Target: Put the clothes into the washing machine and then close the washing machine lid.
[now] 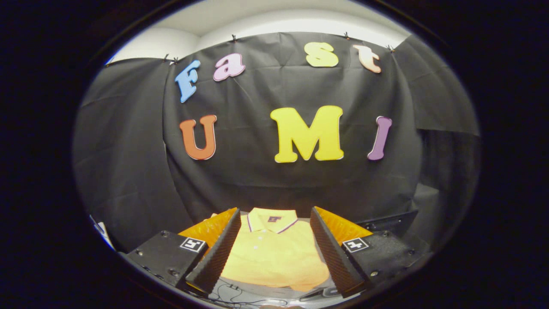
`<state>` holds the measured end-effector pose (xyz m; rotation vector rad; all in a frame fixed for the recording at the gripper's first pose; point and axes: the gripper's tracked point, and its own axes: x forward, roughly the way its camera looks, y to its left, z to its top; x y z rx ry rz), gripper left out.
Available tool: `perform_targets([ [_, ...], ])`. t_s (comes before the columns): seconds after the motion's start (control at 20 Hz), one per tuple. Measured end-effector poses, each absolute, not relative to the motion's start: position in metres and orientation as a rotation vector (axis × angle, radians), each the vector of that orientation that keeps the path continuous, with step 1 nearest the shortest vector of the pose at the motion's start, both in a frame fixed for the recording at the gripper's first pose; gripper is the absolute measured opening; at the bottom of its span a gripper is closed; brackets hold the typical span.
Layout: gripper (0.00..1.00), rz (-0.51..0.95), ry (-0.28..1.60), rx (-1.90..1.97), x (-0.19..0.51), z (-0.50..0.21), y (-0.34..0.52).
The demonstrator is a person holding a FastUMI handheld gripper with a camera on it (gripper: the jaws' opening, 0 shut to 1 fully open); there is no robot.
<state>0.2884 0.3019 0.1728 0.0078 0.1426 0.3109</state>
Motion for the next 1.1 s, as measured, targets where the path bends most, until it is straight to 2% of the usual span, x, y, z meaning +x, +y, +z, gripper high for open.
perform_targets([
  [0.4, 1.0, 0.286, 0.358, -0.035, 0.357, 0.088, 0.355],
  [0.75, 1.0, 0.195, 0.561, -0.125, 0.402, -0.006, 0.359],
  [0.8, 1.0, 0.204, 0.518, -0.091, 0.405, 0.001, 0.361],
  [1.1, 1.0, 0.201, 0.574, -0.103, 0.407, -0.007, 0.362],
])
